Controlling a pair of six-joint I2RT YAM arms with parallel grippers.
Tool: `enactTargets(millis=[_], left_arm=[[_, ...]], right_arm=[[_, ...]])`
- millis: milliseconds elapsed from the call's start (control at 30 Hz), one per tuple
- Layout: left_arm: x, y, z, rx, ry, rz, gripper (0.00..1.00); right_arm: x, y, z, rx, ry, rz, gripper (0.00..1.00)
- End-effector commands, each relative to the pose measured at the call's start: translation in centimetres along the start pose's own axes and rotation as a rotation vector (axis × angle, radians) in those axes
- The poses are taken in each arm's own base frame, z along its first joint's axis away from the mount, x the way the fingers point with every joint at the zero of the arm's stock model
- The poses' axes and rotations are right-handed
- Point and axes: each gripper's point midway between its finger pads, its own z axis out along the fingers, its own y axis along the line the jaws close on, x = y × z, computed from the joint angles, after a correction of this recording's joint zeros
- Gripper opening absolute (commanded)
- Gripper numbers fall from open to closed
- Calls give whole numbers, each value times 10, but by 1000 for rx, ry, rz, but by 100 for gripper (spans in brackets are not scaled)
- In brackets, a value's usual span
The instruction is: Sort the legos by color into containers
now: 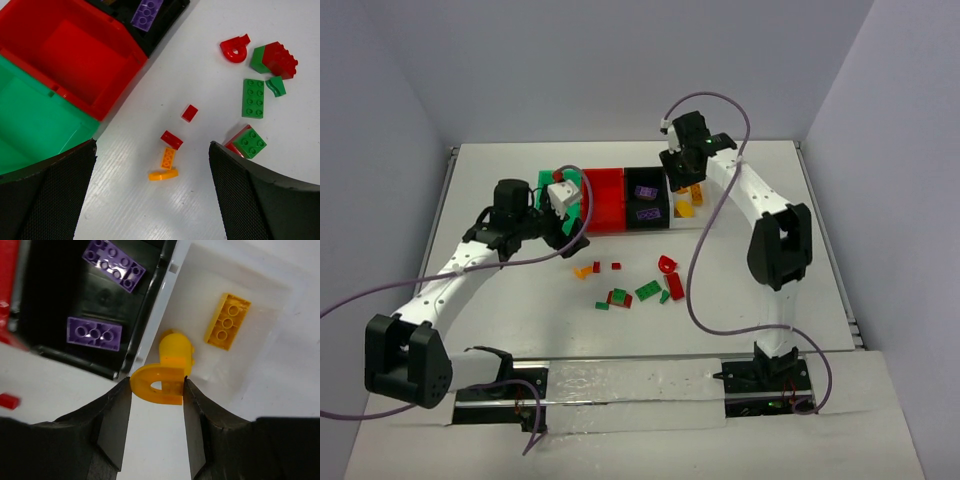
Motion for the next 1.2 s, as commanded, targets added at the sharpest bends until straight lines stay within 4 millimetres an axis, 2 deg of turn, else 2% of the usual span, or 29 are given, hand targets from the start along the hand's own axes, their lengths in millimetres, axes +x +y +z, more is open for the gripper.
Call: enactTargets(millis=[0,67,167,267,300,367,433,467,533,700,800,867,933,967,1067,1167], left_arm=[[-13,-11,7,51,-15,86,99],[-14,-26,15,91,-3,119,99],[-11,-41,23,136,15,166,99],[-4,-62,36,195,50,212,97],[-5,-63,37,198,48,217,97],[-6,-76,45,225,62,246,97],[-5,-96,56,258,84,256,97],[-7,-98,60,252,89,258,97],[0,-111,71,273,128,250,96],[12,-126,95,235,201,267,96],[29,-131,112,200,277,281,95],[32,-131,120,182,301,275,95],[37,-130,126,168,322,272,95],[39,-129,132,155,335,279,95],[45,-131,143,144,371,291,96],[57,-136,149,157,414,290,96]], right_arm=[[-23,-14,8,74,-42,-12,8],[-22,-23,22,85,-29,3,9],[-18,-32,31,99,-16,11,13],[-11,-38,40,113,0,4,24],[-10,-38,42,113,3,5,25],[-6,-37,46,104,15,5,36],[-2,-36,49,94,28,11,62],[-1,-35,49,91,30,12,67],[1,-35,50,87,34,18,74],[-2,-33,42,75,27,27,84],[-12,-31,19,64,-3,45,88],[-20,-29,2,47,-35,63,99],[-28,-26,-19,22,-70,75,100],[-36,-28,-38,15,-114,87,100],[-46,-25,-73,-38,-172,122,100],[-49,-29,-96,-53,-204,148,100]])
